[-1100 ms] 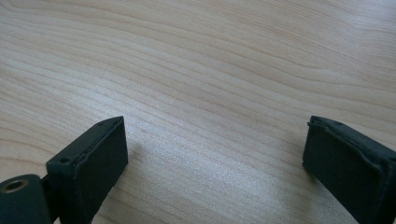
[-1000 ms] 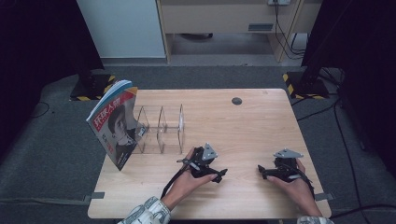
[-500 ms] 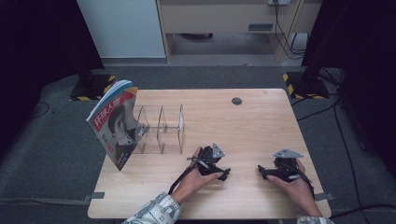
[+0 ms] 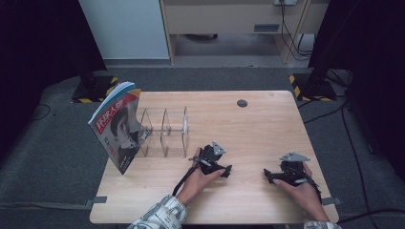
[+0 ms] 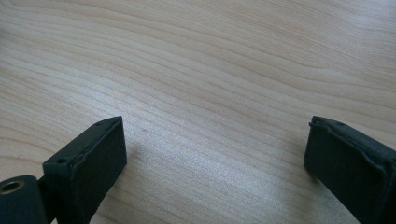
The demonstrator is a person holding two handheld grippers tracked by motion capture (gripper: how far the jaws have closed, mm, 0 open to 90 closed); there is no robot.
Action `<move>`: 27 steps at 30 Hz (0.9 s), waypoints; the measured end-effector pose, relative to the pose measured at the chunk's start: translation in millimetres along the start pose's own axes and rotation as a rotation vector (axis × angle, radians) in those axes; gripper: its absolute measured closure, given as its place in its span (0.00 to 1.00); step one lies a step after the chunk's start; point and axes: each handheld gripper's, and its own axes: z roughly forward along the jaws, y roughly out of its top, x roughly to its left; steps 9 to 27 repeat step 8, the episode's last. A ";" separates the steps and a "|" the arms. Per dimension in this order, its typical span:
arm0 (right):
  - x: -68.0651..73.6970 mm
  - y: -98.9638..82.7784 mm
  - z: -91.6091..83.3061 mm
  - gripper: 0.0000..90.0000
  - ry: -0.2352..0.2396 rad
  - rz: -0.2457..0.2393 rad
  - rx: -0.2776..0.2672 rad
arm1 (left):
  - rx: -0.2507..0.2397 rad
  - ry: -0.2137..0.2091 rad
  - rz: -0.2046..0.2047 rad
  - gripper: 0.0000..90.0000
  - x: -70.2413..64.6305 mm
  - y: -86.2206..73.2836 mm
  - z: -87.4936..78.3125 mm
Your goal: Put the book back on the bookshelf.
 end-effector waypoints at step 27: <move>0.2 0.0 0.0 0.07 -0.002 0.002 0.000 | 0.006 0.022 -0.026 0.01 -1.9 -0.4 0.2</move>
